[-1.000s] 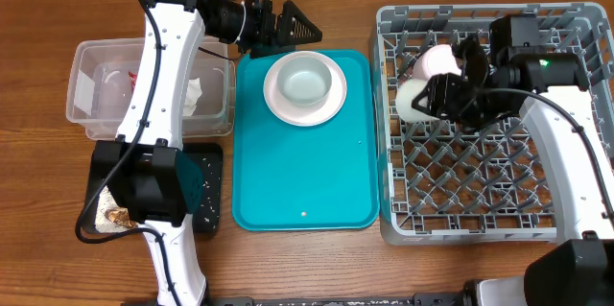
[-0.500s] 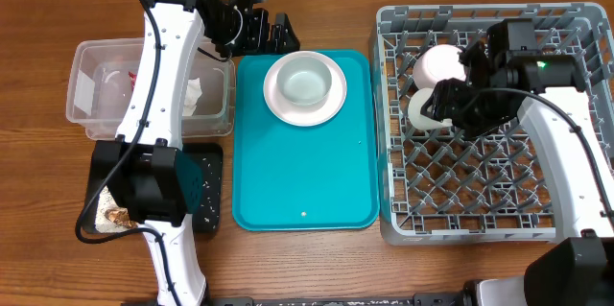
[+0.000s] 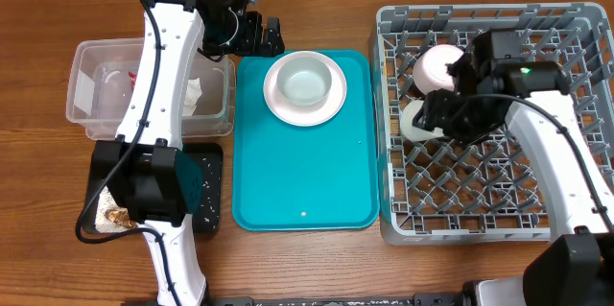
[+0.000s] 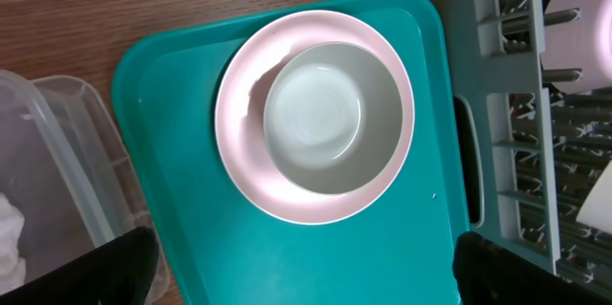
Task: Sort waste into correct bins and load items into the dishwasher
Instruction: 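Lower the white cup into the rack with the right gripper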
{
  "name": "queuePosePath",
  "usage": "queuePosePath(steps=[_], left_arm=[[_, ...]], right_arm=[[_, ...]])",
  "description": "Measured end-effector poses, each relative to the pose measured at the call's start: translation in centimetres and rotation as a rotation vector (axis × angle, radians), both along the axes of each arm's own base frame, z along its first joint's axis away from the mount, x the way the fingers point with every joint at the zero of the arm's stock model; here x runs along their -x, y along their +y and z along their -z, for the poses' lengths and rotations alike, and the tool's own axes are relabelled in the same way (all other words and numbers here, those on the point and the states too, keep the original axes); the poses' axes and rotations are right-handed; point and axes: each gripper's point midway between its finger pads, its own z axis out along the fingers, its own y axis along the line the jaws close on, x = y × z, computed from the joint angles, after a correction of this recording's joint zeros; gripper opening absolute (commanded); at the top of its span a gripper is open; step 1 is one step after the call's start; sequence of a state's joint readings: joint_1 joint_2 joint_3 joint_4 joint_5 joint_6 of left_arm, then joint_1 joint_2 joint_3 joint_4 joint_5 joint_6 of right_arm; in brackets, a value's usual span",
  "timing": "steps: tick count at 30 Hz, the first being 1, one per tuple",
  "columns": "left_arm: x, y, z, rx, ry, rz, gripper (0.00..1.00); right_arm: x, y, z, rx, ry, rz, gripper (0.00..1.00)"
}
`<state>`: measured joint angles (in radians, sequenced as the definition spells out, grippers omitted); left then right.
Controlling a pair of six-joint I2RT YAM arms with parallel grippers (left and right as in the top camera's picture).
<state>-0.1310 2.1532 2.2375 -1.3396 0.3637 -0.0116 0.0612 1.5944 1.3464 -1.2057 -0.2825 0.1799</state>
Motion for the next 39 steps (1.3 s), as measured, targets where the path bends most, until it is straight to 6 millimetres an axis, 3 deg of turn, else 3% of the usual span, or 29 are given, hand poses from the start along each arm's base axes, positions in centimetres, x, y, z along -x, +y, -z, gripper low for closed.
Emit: queuePosePath(steps=[7,11,13,16,21,39], left_arm=[[-0.01,0.04,0.02,-0.003,0.0,-0.001,1.0],[-0.01,0.05,0.02,-0.003,0.0,-0.001,1.0],[-0.01,0.05,0.02,-0.003,0.0,-0.001,1.0],[-0.02,0.07,0.02,-0.004,-0.001,-0.001,1.0],[-0.02,0.1,0.04,-0.006,-0.001,-0.002,1.0],[-0.02,0.1,0.04,-0.006,-0.001,-0.002,1.0]], right_arm=[[0.21,0.09,0.29,0.019,0.006,-0.008,0.41],[0.19,-0.01,0.32,0.024,0.005,-0.007,0.52],[0.21,0.0,0.32,0.025,0.006,-0.007,0.61],[0.21,-0.01,0.32,0.024,0.007,-0.003,0.82],[0.28,-0.07,0.36,0.028,0.01,-0.003,0.99],[0.2,-0.04,0.34,0.027,0.006,-0.005,1.0]])
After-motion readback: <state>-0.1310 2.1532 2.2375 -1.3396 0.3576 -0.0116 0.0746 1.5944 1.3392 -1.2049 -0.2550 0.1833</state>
